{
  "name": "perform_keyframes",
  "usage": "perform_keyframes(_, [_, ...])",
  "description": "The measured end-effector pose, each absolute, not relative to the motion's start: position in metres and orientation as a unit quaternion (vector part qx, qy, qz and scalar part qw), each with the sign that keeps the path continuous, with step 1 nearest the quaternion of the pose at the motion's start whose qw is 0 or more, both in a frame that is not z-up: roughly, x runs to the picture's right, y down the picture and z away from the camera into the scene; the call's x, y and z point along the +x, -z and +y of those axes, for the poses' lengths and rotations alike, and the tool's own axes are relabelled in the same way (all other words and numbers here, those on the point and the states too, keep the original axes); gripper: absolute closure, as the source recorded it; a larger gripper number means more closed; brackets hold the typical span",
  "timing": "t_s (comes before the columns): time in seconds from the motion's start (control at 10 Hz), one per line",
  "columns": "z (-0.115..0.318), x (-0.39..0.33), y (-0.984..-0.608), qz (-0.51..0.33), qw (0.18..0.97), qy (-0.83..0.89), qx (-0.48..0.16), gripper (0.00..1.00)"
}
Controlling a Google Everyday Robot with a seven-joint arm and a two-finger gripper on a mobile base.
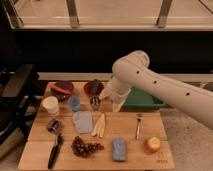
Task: Place brush in table surface
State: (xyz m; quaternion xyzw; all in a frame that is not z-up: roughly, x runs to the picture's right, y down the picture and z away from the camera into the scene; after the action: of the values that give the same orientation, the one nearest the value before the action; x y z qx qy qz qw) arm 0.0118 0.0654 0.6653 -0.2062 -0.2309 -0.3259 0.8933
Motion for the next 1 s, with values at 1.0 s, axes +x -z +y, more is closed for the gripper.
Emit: perform_keyframes(1.0, [0.078,-0.099,-0.665,-0.303,0.840,0.423,-0.156,0.35])
